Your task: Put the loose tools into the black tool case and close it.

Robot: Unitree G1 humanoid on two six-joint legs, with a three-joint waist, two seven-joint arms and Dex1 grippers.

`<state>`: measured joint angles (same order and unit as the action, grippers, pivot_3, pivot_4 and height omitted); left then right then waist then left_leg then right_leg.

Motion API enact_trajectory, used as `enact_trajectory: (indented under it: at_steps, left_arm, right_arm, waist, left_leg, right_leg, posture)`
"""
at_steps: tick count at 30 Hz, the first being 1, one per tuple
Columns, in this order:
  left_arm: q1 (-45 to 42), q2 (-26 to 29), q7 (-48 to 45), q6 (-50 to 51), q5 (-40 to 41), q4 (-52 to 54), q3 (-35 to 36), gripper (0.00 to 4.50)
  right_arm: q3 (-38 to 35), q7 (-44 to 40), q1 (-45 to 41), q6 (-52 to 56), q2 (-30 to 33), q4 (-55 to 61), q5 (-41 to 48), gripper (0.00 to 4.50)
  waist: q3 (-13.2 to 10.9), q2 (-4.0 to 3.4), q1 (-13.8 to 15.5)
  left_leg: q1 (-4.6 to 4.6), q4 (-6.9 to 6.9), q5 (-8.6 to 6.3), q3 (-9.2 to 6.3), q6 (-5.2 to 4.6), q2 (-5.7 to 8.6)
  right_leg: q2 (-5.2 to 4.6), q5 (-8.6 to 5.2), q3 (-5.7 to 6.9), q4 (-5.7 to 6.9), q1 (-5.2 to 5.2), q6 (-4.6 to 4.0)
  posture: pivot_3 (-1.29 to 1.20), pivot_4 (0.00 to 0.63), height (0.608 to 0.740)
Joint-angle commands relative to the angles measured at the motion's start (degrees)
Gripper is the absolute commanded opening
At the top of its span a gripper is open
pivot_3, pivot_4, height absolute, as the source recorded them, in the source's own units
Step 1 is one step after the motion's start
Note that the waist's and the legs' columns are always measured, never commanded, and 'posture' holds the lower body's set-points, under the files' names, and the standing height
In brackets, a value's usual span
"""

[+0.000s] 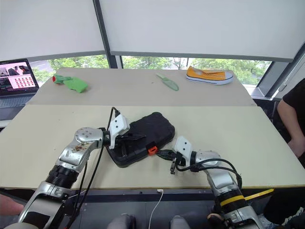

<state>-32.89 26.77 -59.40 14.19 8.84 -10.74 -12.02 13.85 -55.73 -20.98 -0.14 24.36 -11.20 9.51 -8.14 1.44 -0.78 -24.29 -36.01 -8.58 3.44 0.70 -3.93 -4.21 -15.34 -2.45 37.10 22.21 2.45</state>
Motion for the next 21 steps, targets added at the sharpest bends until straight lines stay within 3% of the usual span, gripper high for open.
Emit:
enact_trajectory:
  at_steps: [1,8,21]
  left_arm:
    - [2.55,0.49,-0.01,2.36,-1.74,-3.30,-1.92,0.00]
    - [2.71,0.43,0.72,2.72,-2.07,-3.49,-1.70,0.00]
    - [3.59,-0.43,1.19,3.06,-2.35,-3.62,-2.64,0.00]
  right_arm:
    - [0.31,0.27,-1.72,-1.93,-1.25,-0.96,-1.18,0.02]
    - [-0.56,0.59,-2.46,-2.72,-3.84,-0.33,-0.46,0.02]
    - [-3.62,0.28,-1.68,3.03,-0.92,9.80,3.49,0.02]
  waist:
    - [0.08,-0.01,0.00]
    - [0.13,-0.01,-0.16]
    - [0.18,-0.05,-0.12]
  left_leg:
    - [0.01,0.01,0.00,0.00,0.00,0.00]
    - [0.01,0.05,0.00,0.00,0.00,-0.01]
    - [0.08,0.10,0.00,-0.01,0.01,-0.01]
  right_leg:
    - [0.00,-0.02,0.00,0.00,0.00,0.01]
    - [0.02,-0.04,0.00,0.01,0.02,0.00]
    - [0.01,-0.08,0.00,0.00,0.02,-0.03]
  posture:
    - [0.00,0.150,0.740]
    - [0.00,0.150,0.740]
    - [0.00,0.150,0.740]
